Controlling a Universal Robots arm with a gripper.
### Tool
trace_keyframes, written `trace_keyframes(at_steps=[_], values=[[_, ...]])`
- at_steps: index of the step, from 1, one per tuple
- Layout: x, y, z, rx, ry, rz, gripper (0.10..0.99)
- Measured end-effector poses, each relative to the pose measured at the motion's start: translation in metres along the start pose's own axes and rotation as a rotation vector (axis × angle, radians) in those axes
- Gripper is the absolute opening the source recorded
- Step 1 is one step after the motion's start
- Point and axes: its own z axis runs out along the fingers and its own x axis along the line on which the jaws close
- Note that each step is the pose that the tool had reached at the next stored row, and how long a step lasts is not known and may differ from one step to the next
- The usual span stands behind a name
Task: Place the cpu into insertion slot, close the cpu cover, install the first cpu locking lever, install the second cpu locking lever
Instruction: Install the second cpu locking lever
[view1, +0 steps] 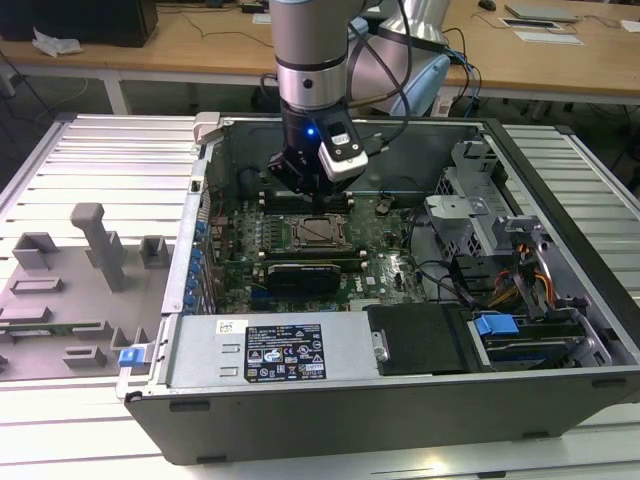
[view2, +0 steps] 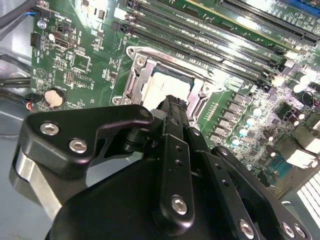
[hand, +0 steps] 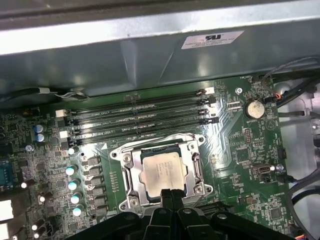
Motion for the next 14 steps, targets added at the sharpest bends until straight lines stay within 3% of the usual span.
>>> trace_keyframes(at_steps=[4, 7, 14], values=[[-0.0007, -0.001, -0.0044, 0.0, 0.0001, 0.0, 0.106], [-0.0018, -0.008, -0.0045, 0.0, 0.0001, 0.0, 0.106], [-0.0027, -0.0139, -0.0045, 0.0, 0.0001, 0.0, 0.106]])
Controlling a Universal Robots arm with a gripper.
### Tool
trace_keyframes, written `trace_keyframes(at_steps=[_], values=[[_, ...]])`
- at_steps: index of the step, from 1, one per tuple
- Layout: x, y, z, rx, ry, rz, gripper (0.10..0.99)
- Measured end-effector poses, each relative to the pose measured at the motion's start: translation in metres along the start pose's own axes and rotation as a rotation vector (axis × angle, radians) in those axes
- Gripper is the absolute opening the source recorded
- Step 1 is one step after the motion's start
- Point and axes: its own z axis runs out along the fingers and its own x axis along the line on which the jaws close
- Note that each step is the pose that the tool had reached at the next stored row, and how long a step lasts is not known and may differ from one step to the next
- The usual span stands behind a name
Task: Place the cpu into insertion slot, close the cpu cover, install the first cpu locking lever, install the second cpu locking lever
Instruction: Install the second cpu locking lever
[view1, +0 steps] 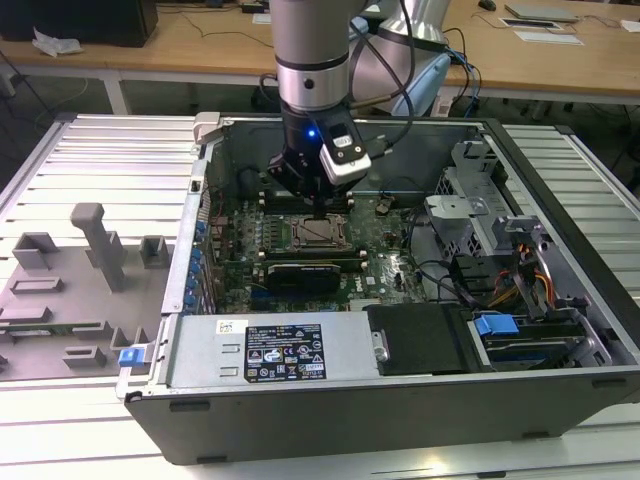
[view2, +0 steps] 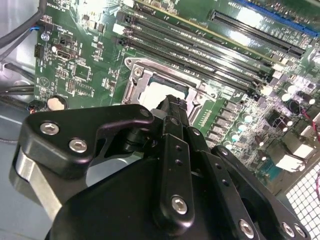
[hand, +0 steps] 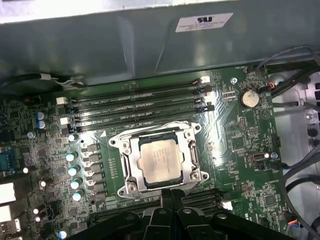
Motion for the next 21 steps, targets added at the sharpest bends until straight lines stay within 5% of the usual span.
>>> trace_keyframes(at_steps=[7, 17, 21], values=[[0.001, -0.0058, 0.0053, -0.013, 0.002, 0.001, 0.106], [0.0035, -0.0242, 0.0144, -0.055, 0.009, 0.006, 0.106], [0.0071, -0.0277, 0.0194, -0.061, 0.0099, 0.007, 0.106]])
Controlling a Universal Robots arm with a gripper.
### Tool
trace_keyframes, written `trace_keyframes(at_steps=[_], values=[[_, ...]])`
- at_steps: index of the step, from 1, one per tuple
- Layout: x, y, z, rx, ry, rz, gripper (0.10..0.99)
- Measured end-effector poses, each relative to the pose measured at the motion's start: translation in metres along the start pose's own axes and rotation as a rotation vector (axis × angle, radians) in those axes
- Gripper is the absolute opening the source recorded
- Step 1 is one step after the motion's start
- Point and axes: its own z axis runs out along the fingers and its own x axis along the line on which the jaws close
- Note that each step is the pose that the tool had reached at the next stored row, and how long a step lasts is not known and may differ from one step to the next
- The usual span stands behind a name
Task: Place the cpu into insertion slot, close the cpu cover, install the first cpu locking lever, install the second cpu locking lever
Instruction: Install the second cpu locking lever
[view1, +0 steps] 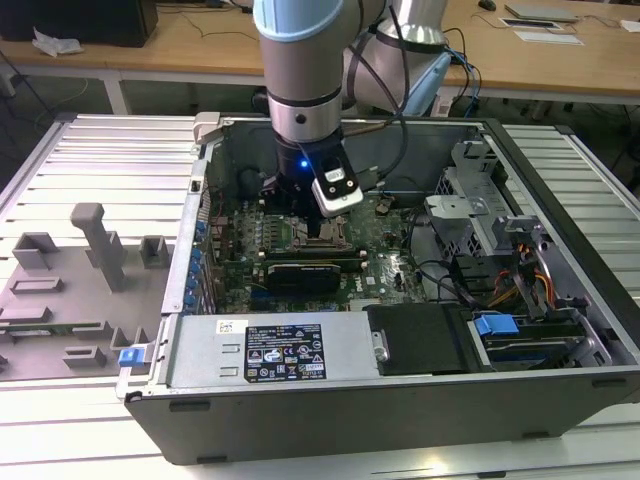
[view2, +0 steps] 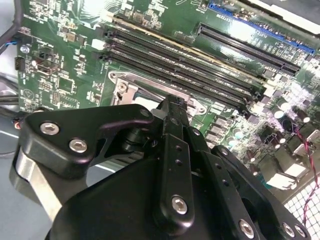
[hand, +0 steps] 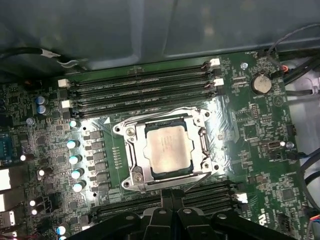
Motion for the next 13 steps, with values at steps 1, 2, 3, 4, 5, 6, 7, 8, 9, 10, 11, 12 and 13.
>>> trace_keyframes(at_steps=[1, 2, 3, 4, 5, 6, 7, 8, 9, 10, 11, 12, 13], values=[[0.0007, -0.0005, 0.0011, 0.0, 0.0003, 0.0, 0.106], [0.0013, -0.0009, 0.0021, -0.001, 0.0004, 0.0, 0.106], [0.0021, -0.0014, 0.0033, -0.002, 0.0006, 0.0, 0.106], [0.003, -0.0018, 0.0042, -0.003, 0.0008, 0.0, 0.106], [0.0049, -0.0027, 0.0052, -0.007, 0.0015, 0.001, 0.106], [0.0076, -0.0047, 0.0063, -0.017, 0.0031, 0.002, 0.106], [0.0094, -0.0063, 0.0075, -0.027, 0.0046, 0.003, 0.106], [0.0108, -0.0075, 0.0084, -0.033, 0.0056, 0.004, 0.106], [0.0116, -0.0085, 0.0091, -0.036, 0.0061, 0.004, 0.106], [0.0123, -0.0093, 0.0096, -0.039, 0.0066, 0.004, 0.106], [0.0132, -0.0106, 0.0104, -0.043, 0.0072, 0.005, 0.106], [0.0138, -0.0113, 0.011, -0.046, 0.0076, 0.005, 0.106], [0.0146, -0.0124, 0.0116, -0.05, 0.0084, 0.005, 0.106]])
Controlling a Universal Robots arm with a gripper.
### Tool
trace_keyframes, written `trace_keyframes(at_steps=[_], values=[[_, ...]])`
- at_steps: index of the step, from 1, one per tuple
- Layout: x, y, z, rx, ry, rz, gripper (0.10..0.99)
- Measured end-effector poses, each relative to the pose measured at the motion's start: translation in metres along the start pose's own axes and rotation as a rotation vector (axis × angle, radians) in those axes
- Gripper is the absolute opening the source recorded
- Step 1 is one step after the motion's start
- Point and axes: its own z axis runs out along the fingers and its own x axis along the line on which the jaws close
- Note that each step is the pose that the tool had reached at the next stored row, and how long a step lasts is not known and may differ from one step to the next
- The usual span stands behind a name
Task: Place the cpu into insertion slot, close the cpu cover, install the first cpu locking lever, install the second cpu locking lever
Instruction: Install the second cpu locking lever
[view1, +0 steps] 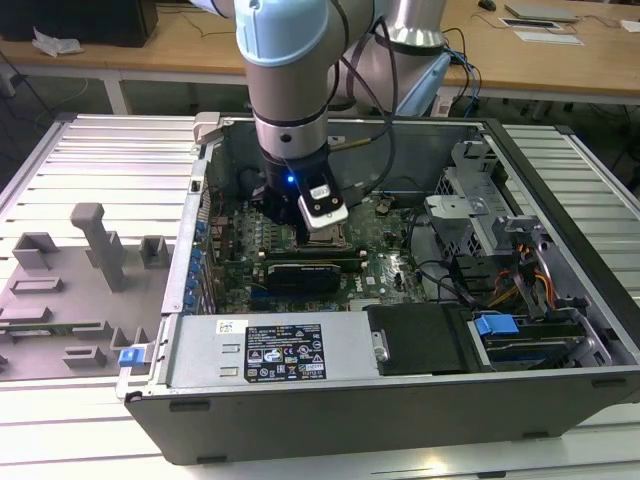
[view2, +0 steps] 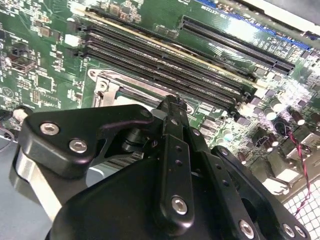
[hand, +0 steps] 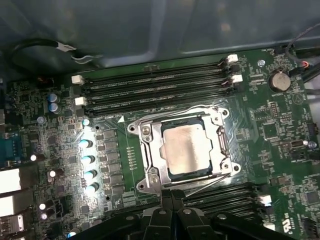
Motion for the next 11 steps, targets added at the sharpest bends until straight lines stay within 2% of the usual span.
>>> trace_keyframes(at_steps=[2, 4, 7, 11], values=[[0.0021, -0.0047, 0.0014, -0.013, 0.002, 0.002, 0.106], [0.0042, -0.0121, 0.0032, -0.037, 0.0059, 0.004, 0.106], [0.0083, -0.0135, 0.0087, -0.048, 0.0077, 0.005, 0.106], [0.0104, -0.012, 0.0121, -0.052, 0.0096, -0.001, 0.106]])
